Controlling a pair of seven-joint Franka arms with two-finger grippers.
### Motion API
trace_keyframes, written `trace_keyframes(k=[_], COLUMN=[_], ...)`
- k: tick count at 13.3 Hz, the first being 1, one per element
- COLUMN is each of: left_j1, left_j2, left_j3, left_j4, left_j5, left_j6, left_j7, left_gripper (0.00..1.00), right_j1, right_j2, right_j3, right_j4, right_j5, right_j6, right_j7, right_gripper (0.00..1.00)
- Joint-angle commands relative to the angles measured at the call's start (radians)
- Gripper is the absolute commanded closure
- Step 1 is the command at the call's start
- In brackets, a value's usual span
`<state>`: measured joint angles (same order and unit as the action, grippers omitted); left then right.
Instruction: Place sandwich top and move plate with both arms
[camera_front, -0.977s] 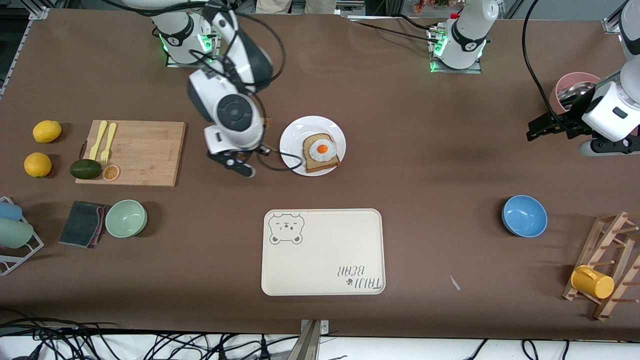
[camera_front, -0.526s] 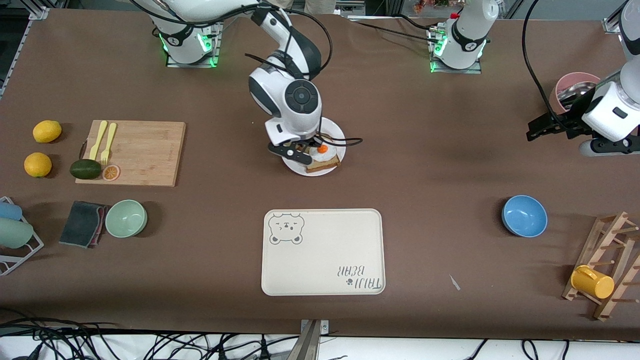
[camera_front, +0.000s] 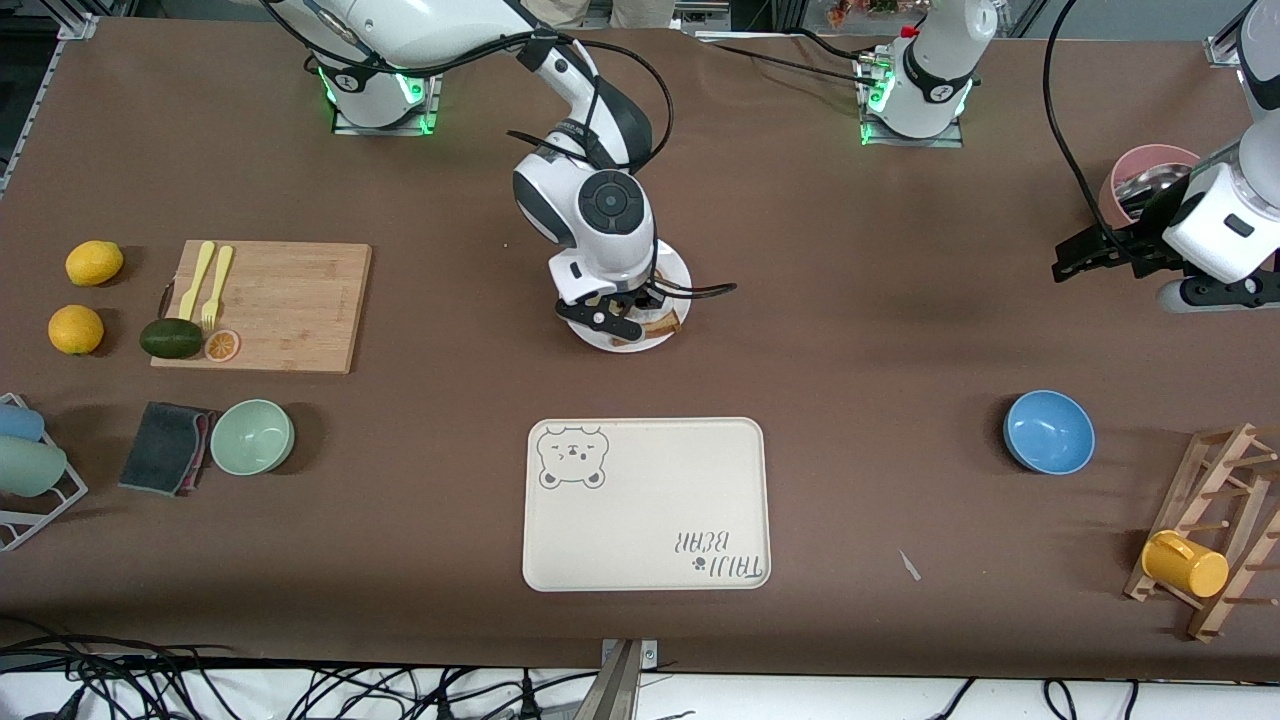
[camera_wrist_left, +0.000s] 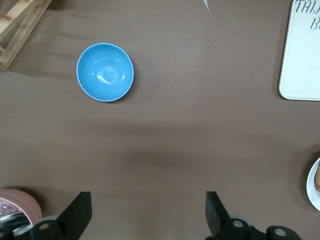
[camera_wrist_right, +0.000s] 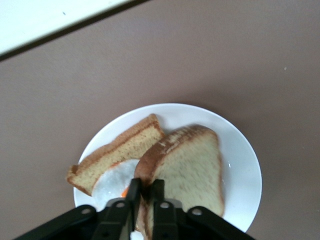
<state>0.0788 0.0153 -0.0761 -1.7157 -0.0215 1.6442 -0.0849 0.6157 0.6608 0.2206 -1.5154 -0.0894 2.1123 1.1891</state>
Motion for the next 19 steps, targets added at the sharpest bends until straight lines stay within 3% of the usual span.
trace_keyframes(k=[1, 5, 8, 11, 14, 19], left_j1=[0.001, 0.007, 0.006, 0.006, 0.004, 0.002], left_j2=[-0.009, -0.011, -0.011, -0.008, -0.003, -0.008], left_j3=[-0.001, -0.001, -0.001, -0.001, -0.001, -0.001], left_j4=[0.004, 0.005, 0.005, 0.005, -0.001, -0.028], left_j5=[-0.021, -0.021, -0.021, -0.021, -0.021, -0.021], left_j6=[-0.001, -0.001, 0.0, 0.002, 0.005, 0.031], left_j7=[-0.012, -0.01, -0.01, -0.01, -0.01, -0.01], left_gripper=[0.0, 0.0, 0.0, 0.0, 0.0, 0.0], right_j1=[-0.004, -0.076, -0.158, -0.282, -0.381, -0.399], right_j2=[0.0, -0.07, -0.14, -0.214, -0.275, -0.352], right_j3=[-0.004, -0.017, -0.018, -0.03, -0.101, -0.308], right_j4=[0.034, 0.034, 0.034, 0.034, 0.034, 0.034], right_j5=[-0.019, -0.007, 0.0, 0.095, 0.161, 0.217], right_j6=[-0.009, -0.032, -0.139, -0.251, -0.374, -0.503], right_j7=[-0.005, -0.044, -0.184, -0.391, -0.635, -1.023], right_gripper=[0.0, 0.0, 0.0, 0.0, 0.0, 0.0])
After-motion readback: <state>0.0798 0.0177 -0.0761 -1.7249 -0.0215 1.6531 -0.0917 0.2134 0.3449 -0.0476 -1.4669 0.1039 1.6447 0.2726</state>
